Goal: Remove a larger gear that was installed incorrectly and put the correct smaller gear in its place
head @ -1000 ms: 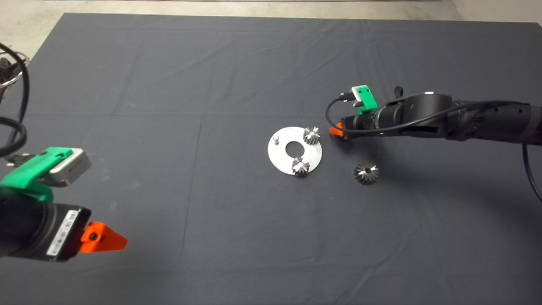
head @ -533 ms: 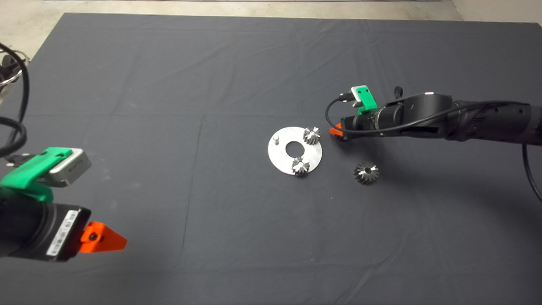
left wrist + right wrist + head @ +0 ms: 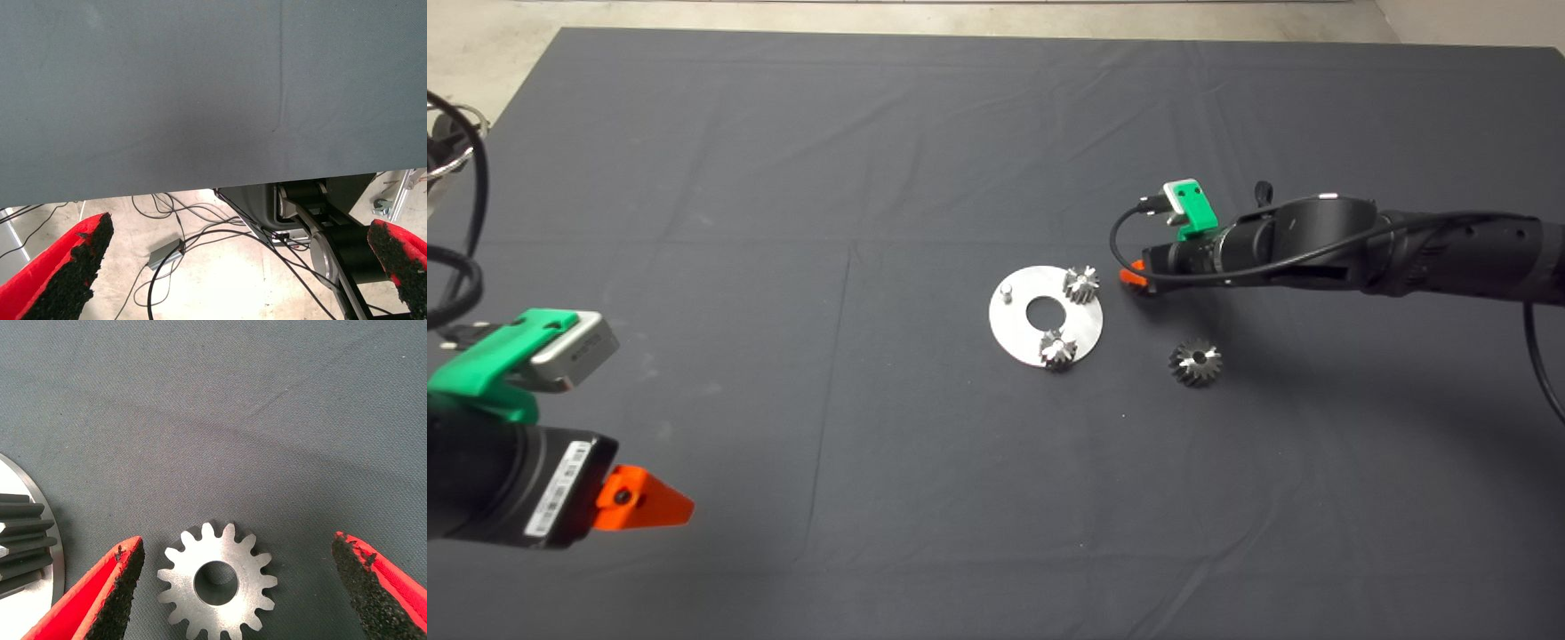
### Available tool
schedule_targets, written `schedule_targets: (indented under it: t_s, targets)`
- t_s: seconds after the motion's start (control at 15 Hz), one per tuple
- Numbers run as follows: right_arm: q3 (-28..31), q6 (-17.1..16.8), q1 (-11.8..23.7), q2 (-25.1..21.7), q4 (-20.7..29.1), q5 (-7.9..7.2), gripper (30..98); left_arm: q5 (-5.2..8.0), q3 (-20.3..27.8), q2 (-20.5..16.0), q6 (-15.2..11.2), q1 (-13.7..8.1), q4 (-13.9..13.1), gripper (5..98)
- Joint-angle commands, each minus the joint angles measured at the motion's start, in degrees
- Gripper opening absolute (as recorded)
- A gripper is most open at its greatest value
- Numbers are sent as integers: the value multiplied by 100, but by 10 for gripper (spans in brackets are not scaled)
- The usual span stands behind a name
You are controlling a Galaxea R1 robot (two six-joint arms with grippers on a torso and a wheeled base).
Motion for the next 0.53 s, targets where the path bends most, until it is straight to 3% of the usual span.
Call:
schedule_targets:
  t_s: [0.0,0.33,0.47]
  targets:
    - [51,-43,81,7,191,-31,745,26,61,-17,-28,-55,-89,981]
    - [59,-79,81,7,314,-40,707,26,61,-17,-28,-55,-89,981]
    - [59,-79,81,7,323,-49,655,26,61,-17,-36,-55,-89,981]
